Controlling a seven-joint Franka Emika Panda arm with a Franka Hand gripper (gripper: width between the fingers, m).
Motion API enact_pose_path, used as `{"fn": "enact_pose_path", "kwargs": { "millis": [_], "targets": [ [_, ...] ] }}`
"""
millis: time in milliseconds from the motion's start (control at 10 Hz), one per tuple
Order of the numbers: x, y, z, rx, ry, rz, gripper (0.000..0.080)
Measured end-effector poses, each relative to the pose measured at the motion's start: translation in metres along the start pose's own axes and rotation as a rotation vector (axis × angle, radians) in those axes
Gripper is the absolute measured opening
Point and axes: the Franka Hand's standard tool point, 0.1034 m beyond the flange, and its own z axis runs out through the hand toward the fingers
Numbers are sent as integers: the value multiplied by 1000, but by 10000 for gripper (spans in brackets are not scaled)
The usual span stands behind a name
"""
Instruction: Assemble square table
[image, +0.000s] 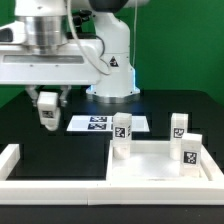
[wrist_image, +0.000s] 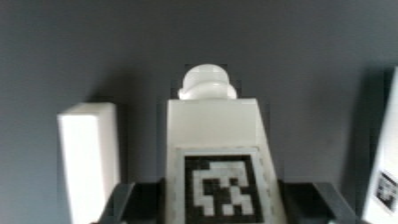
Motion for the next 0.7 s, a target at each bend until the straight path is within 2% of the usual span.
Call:
{"fn": "enact_pose_path", "kwargs": {
  "millis": [200,300,400,500,600,700],
  "targets": [
    [34,-26,-13,1,135,57,290],
    [52,-37,-24,7,172,92,290],
    [71,-50,-37,2,256,133,290],
    [81,-64,-43,8,295,146,290],
    [85,-67,-47,-7,362,141,291],
    [82,-63,-44,-23,390,136,291]
  ]
}}
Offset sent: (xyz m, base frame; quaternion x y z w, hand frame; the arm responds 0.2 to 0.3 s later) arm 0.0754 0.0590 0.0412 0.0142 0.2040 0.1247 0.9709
